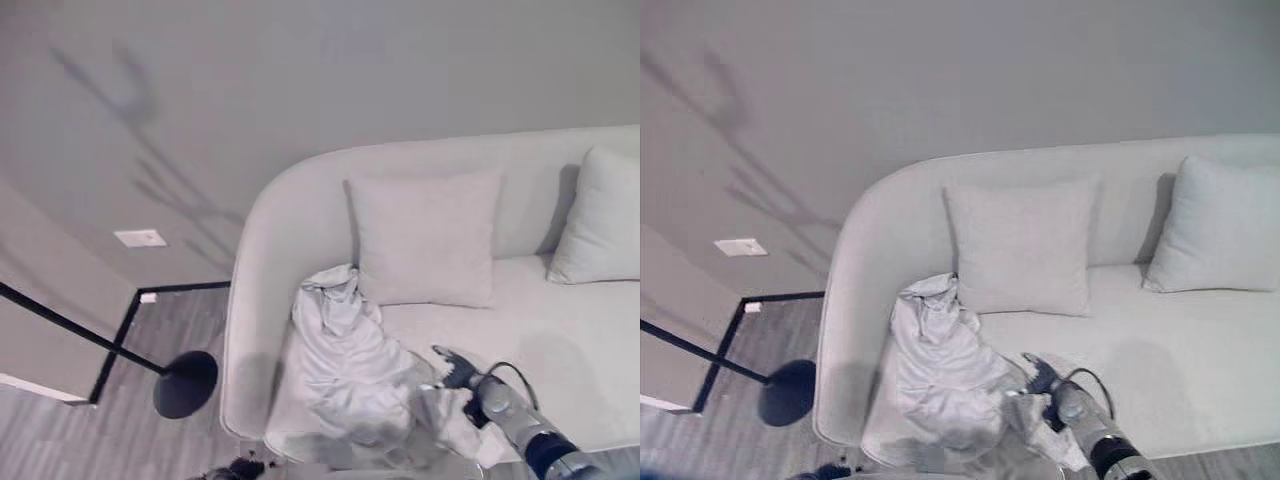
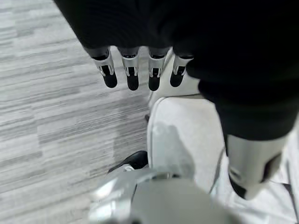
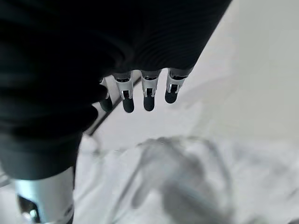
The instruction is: Hang the clothes on the sofa on the clothes rack.
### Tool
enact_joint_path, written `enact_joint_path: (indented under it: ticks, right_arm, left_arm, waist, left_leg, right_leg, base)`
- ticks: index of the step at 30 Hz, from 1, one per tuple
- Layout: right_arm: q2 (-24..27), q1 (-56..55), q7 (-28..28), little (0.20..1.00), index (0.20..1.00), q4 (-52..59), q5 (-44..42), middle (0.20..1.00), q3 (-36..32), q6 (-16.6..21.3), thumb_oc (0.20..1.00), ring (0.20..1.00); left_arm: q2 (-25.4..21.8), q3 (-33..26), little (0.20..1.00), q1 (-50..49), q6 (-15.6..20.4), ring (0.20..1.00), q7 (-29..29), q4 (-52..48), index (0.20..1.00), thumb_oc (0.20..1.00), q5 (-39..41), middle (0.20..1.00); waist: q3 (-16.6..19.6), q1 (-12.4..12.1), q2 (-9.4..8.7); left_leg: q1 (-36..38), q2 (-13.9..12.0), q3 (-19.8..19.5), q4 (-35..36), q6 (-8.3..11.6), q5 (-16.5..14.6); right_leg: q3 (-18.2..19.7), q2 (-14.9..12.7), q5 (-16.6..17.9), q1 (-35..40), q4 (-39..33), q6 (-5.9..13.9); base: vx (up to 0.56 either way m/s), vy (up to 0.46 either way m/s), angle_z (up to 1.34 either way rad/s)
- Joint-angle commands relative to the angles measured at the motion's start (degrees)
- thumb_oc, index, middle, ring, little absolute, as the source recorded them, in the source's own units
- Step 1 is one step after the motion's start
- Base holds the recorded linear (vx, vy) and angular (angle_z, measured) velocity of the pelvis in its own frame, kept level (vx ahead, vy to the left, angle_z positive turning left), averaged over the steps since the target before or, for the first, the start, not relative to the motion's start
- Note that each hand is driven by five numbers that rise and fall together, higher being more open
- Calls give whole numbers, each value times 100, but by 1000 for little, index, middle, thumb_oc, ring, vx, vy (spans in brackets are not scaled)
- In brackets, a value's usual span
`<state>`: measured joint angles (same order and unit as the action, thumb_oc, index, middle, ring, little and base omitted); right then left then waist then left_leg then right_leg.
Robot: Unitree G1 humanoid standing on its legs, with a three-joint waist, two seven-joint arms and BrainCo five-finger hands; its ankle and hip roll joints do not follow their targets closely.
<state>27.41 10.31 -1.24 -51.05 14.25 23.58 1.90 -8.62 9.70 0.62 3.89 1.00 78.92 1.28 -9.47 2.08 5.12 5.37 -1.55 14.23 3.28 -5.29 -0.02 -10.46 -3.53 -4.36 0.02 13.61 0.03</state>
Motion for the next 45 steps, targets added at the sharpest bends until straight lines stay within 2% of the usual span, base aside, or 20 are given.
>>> enact_joint_path:
  ticks: [1, 3, 7, 10, 12, 14, 15, 16, 22, 24, 25, 26, 29, 33, 36, 38, 42, 43, 44, 45]
  right_arm:
    - [236, 709, 356, 1000, 1000, -414, 345, 1000, 70, 46, 1000, 1000]
    - [189, 758, 533, 1000, 1000, -670, 424, 1000, 47, 45, 1000, 1000]
    - [19, 1095, 689, 1000, 1000, -1095, 352, 1000, 99, 24, 1000, 1000]
    - [65, 1681, 865, 1000, 1000, -909, 137, 1000, 50, 88, 1000, 1000]
    - [128, 2217, 1087, 1000, 1000, -816, -39, 1000, -91, 159, 1000, 1000]
    - [-74, 2573, 1110, 1000, 1000, -920, -125, 1000, -56, 113, 1000, 1000]
    - [-339, 2848, 1095, 1000, 1000, -1114, -228, 1000, 60, 65, 1000, 1000]
    - [-531, 2961, 1028, 1000, 1000, -1291, -316, 1000, 187, 40, 1000, 1000]
    - [-1160, 3427, 792, 1000, 1000, -2333, -580, 1000, 754, -139, 1000, 1000]
    - [-1246, 3532, 725, 1000, 1000, -2470, -543, 1000, 951, -178, 1000, 1000]
    - [-1294, 3615, 705, 567, 567, -2586, -512, 567, 1082, -206, 567, 567]
    - [-1442, 3666, 539, 200, 200, -2898, -449, 200, 1378, -299, 200, 200]
    - [-1456, 3790, 471, 200, 200, -3119, -450, 200, 1571, -370, 200, 200]
    - [-1409, 3630, 503, 200, 200, -3205, -900, 200, 1252, -354, 200, 200]
    - [-1255, 2983, 432, 200, 200, -2501, -1700, 200, 408, -228, 200, 200]
    - [-1155, 2573, 375, 200, 200, -1888, -1899, 200, 56, -206, 200, 200]
    - [-1074, 1625, 199, 200, 200, -603, -2120, 200, -445, -174, 200, 200]
    - [-1040, 1429, 190, 363, 363, -394, -2249, 363, -602, -154, 363, 363]
    - [-1014, 1241, 166, 1000, 1000, -185, -2264, 1000, -737, -141, 1000, 1000]
    - [-964, 1087, 195, 1000, 1000, 78, -2278, 1000, -880, -116, 1000, 1000]
  left_arm:
    - [86, -195, 1000, 419, 7, 1000, -46, 150, 1000, 1000, 23, 1000]
    - [112, -169, 1000, 461, -11, 1000, -21, 141, 1000, 1000, 17, 1000]
    - [57, -186, 1000, 616, -11, 1000, 23, 180, 1000, 1000, 21, 1000]
    - [-8, -176, 1000, 725, 5, 1000, 44, 145, 1000, 1000, 4, 1000]
    - [6, -219, 1000, 836, 42, 1000, 34, 92, 1000, 1000, -5, 1000]
    - [25, -287, 1000, 939, 66, 1000, 56, 78, 1000, 1000, 71, 1000]
    - [76, -276, 1000, 1009, 84, 1000, 67, 59, 1000, 1000, 156, 1000]
    - [83, -249, 1000, 1080, 88, 1000, 66, 22, 1000, 1000, 209, 1000]
    - [15, -52, 1000, 1115, 141, 1000, 84, -104, 1000, 1000, 364, 1000]
    - [-47, -2, 1000, 1078, 174, 1000, 101, -109, 1000, 1000, 385, 1000]
    - [-63, 23, 1000, 1084, 179, 1000, 100, -102, 1000, 1000, 392, 1000]
    - [-155, 115, 1000, 1142, 186, 1000, 121, -68, 1000, 1000, 430, 1000]
    - [-182, 219, 1000, 1239, 202, 1000, 114, -56, 1000, 1000, 429, 1000]
    - [-161, 307, 1000, 1410, 201, 1000, 92, 40, 1000, 1000, 471, 1000]
    - [-249, 320, 1000, 1451, 148, 1000, 98, 271, 1000, 1000, 508, 1000]
    - [-275, 325, 1000, 1459, 108, 1000, 81, 355, 1000, 1000, 501, 1000]
    - [-299, 310, 1000, 1306, 35, 1000, 87, 469, 1000, 1000, 450, 1000]
    - [-289, 285, 1000, 1223, 27, 1000, 101, 511, 1000, 1000, 444, 1000]
    - [-281, 241, 1000, 1181, 9, 1000, 90, 523, 1000, 1000, 440, 1000]
    - [-250, 206, 1000, 1132, 2, 1000, 96, 532, 1000, 1000, 423, 1000]
  waist:
    - [-125, 92, 64]
    - [-162, 169, 184]
    - [-386, 161, 214]
    - [-789, 84, 313]
    - [-1144, 53, 451]
    - [-1444, -23, 569]
    - [-1763, -100, 667]
    - [-1921, -149, 706]
    - [-2033, -460, 932]
    - [-2033, -533, 936]
    - [-2033, -571, 930]
    - [-2033, -657, 896]
    - [-2033, -704, 843]
    - [-2033, -644, 739]
    - [-2032, -508, 563]
    - [-2032, -392, 462]
    - [-1656, -233, 253]
    - [-1531, -206, 209]
    - [-1437, -188, 189]
    - [-1336, -149, 163]
  left_leg:
    - [109, -140, -575, 172, 907, 73]
    - [98, -96, -687, 172, 830, 75]
    - [105, -47, -786, 172, 796, -27]
    - [-65, -35, -836, 172, 790, 29]
    - [-204, -60, -857, 172, 794, 143]
    - [-364, -103, -885, 172, 811, 283]
    - [-618, -124, -924, 13, 839, 378]
    - [-772, -150, -938, -75, 862, 384]
    - [-1368, -178, -937, -237, 936, 398]
    - [-1428, -189, -934, -232, 948, 384]
    - [-1459, -199, -928, -231, 956, 375]
    - [-1459, -201, -928, -209, 983, 360]
    - [-1420, -211, -914, -189, 1005, 336]
    - [-1325, -207, -883, -188, 1030, 287]
    - [-1007, -186, -832, -106, 1039, 238]
    - [-812, -182, -815, -42, 1039, 210]
    - [-591, -136, -802, 113, 1018, 136]
    - [-519, -120, -782, 154, 1002, 112]
    - [-486, -110, -784, 172, 988, 83]
    - [-455, -104, -759, 172, 972, 46]
  right_leg:
    - [493, -446, 833, 414, -900, 261]
    - [581, -284, 774, 238, -736, 246]
    - [692, -385, 745, 129, -922, 244]
    - [692, -526, 797, 32, -1049, 279]
    - [700, -591, 797, -62, -1099, 294]
    - [733, -647, 812, -209, -1129, 289]
    - [773, -718, 850, -333, -1163, 280]
    - [789, -752, 869, -396, -1173, 269]
    - [881, -878, 1004, -757, -1238, 258]
    - [884, -892, 1019, -803, -1262, 258]
    - [888, -894, 1028, -825, -1279, 260]
    - [885, -898, 1060, -817, -1306, 246]
    - [869, -912, 1076, -779, -1321, 246]
    - [891, -941, 1089, -679, -1304, 254]
    - [929, -954, 1076, -445, -1237, 280]
    - [940, -951, 1053, -325, -1196, 299]
    - [918, -909, 999, -248, -1169, 307]
    - [904, -888, 982, -222, -1155, 305]
    - [902, -875, 967, -226, -1136, 303]
    - [893, -859, 942, -219, -1116, 297]
  base:
    - [123, 296, 14]
    - [68, 180, 49]
    - [36, 43, 20]
    - [-70, 34, 14]
    - [-112, 65, 15]
    - [-124, 73, -5]
    - [-133, 90, -10]
    - [-108, 96, -11]
    - [16, 78, 1]
    - [41, 44, 0]
    - [62, 11, -2]
    - [34, -7, -1]
    - [58, -19, -1]
    - [42, -20, -4]
    - [50, -52, 5]
    - [53, -53, -4]
    - [73, -74, -22]
    - [53, -70, -14]
    - [47, -60, -9]
    - [39, -51, -10]
